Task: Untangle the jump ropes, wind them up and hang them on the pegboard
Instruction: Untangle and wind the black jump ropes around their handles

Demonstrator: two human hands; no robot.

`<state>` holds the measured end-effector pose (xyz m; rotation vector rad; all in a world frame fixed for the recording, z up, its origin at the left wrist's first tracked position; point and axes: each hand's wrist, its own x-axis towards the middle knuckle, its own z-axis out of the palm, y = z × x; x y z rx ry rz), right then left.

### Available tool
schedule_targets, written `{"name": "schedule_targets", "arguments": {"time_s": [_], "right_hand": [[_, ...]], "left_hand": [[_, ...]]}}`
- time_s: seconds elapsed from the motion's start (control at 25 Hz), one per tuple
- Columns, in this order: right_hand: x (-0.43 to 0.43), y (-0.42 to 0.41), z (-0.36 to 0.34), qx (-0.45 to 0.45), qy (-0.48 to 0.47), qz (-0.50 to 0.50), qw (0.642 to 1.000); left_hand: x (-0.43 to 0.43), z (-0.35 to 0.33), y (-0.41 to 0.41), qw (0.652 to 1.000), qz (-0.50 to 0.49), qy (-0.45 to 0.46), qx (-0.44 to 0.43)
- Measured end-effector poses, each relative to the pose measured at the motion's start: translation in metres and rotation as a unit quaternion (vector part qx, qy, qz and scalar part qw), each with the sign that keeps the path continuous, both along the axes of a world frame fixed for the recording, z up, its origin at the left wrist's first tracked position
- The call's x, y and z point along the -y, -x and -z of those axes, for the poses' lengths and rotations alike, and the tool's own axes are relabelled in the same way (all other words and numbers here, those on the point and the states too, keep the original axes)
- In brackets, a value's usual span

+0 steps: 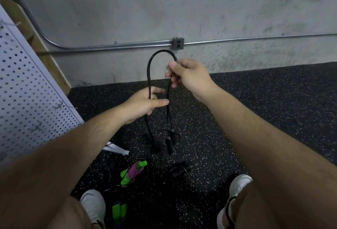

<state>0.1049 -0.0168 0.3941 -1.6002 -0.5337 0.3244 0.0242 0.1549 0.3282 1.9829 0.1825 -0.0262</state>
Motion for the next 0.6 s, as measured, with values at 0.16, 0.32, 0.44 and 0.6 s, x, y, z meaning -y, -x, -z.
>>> {"name": "schedule_targets", "arguments": {"time_s": [0.16, 0.32, 0.44, 0.6], "right_hand": [[-0.009, 0.006, -0.009, -0.013, -0.085, 0.004, 0.996], [0.004, -0.003, 0.006, 0.004, 0.018, -0.081, 0.997], [0.011, 0.002, 0.027, 0.079, 0.304, -0.196, 0.929], [0.005, 0.009, 0.046, 0.105, 0.354, -0.154, 0.917]], "left_hand": [[0.013, 0.0, -0.006, 0.999, -0.014, 0.04, 0.012], [0.014, -0.027, -0.014, 0.989, -0.023, 0.117, 0.086], [0.01, -0.058, -0.017, 0.97, -0.009, 0.196, 0.143], [-0.001, -0.072, -0.018, 0.959, -0.012, 0.231, 0.166]]}}
